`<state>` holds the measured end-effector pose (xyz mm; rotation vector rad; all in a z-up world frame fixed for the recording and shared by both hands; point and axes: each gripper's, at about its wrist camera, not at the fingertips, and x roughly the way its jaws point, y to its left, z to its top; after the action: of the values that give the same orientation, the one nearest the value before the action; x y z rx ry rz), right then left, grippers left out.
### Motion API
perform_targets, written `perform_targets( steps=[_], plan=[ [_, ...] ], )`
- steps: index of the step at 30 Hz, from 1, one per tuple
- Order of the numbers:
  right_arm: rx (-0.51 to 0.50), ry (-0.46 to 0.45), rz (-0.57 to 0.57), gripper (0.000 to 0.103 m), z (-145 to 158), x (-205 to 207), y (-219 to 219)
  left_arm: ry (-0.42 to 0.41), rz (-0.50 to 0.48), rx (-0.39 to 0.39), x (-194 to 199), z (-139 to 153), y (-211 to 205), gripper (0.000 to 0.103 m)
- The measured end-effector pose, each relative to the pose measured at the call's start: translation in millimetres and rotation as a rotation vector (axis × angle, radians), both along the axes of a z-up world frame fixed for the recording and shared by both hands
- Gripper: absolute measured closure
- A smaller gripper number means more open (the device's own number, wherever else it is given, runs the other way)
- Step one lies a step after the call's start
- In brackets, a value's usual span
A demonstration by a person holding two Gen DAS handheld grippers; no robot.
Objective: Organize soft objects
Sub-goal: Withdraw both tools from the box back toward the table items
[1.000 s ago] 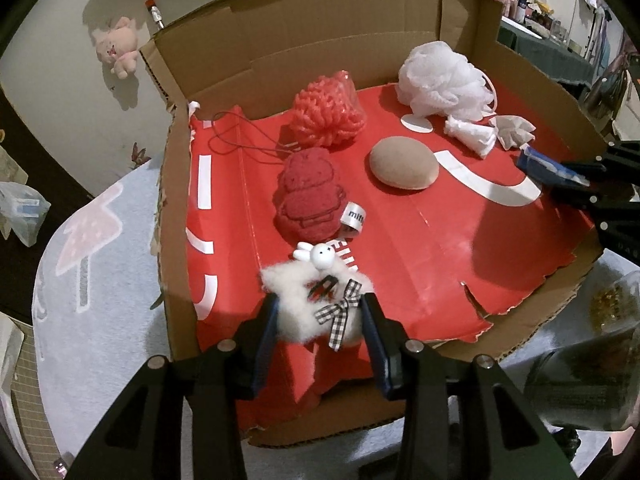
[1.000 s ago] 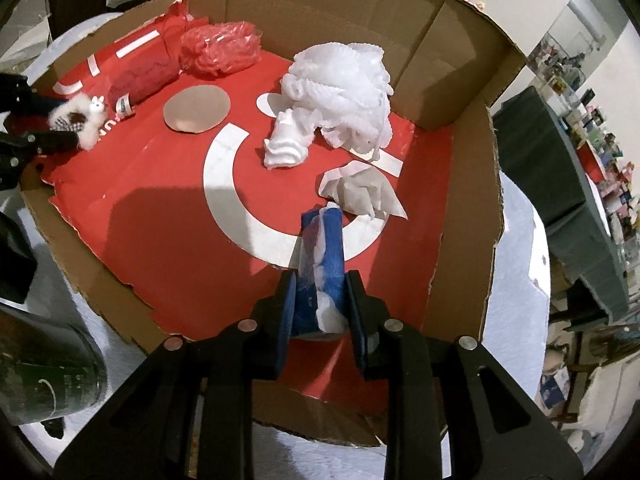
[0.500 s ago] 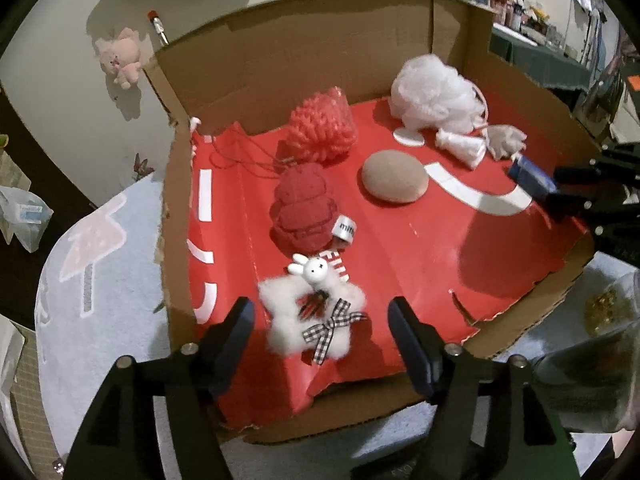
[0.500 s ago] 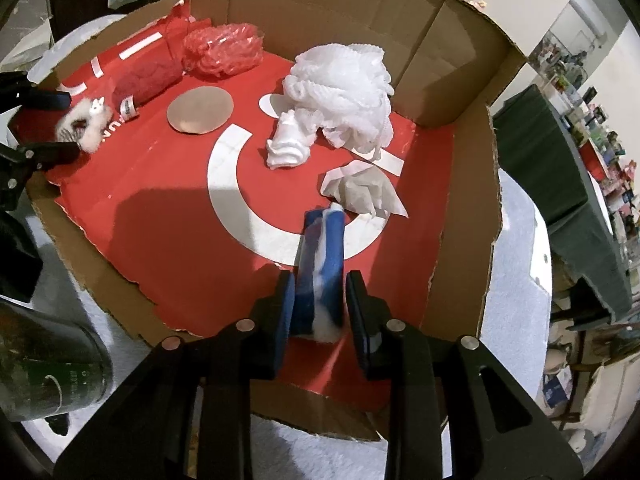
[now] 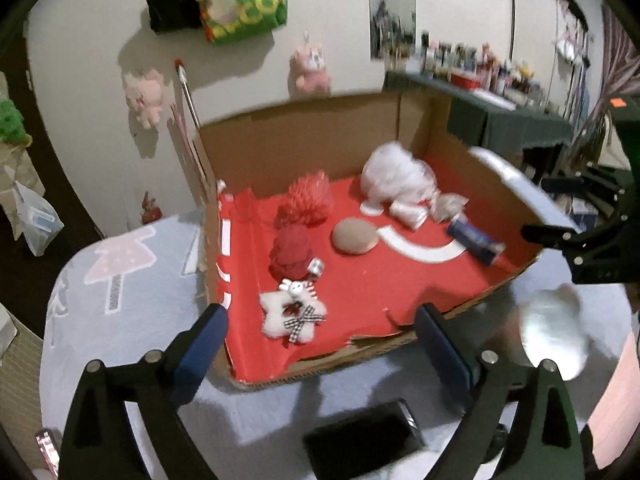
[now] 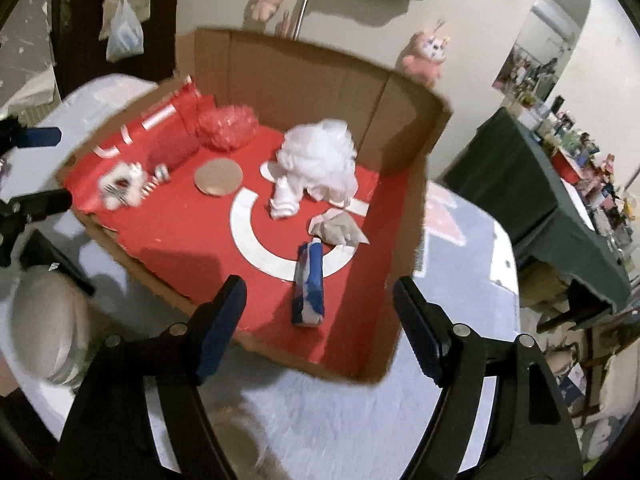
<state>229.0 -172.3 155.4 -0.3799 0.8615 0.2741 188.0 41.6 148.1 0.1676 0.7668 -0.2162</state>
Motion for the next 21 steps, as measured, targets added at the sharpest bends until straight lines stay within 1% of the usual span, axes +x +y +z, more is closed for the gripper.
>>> perform_targets(
  steps=[3,5,7,10,11,12,13,16,21],
  plan=[
    [0.031,-0.051,-0.007,0.024,17,-25,-4,-0.058,-0.007,-0.047,-25,12,-2,0.0],
    [0.053,-0.086,-0.007,0.022,26,-43,-6,-0.117,-0.001,-0.081,-49,21,-3,0.0],
    [0.084,-0.112,-0.005,0.021,32,-62,-10,-0.161,0.01,-0.097,-67,25,-5,0.0],
    [0.137,-0.15,-0.006,0.02,41,-90,-15,-0.191,0.011,-0.133,-91,27,-9,0.0],
    [0.155,-0.16,-0.007,0.017,43,-99,-17,-0.195,0.01,-0.144,-98,27,-10,0.0],
    [0.169,-0.172,-0.007,0.014,44,-109,-19,-0.203,0.011,-0.158,-107,26,-13,0.0],
    [0.178,-0.185,-0.007,0.013,44,-116,-20,-0.213,0.016,-0.165,-114,24,-15,0.0],
    [0.203,-0.224,-0.016,0.013,42,-142,-24,-0.227,0.022,-0.181,-130,14,-21,0.0],
    [0.241,-0.265,-0.032,0.013,31,-172,-29,-0.209,0.027,-0.212,-148,-14,-37,0.0]
  ],
)
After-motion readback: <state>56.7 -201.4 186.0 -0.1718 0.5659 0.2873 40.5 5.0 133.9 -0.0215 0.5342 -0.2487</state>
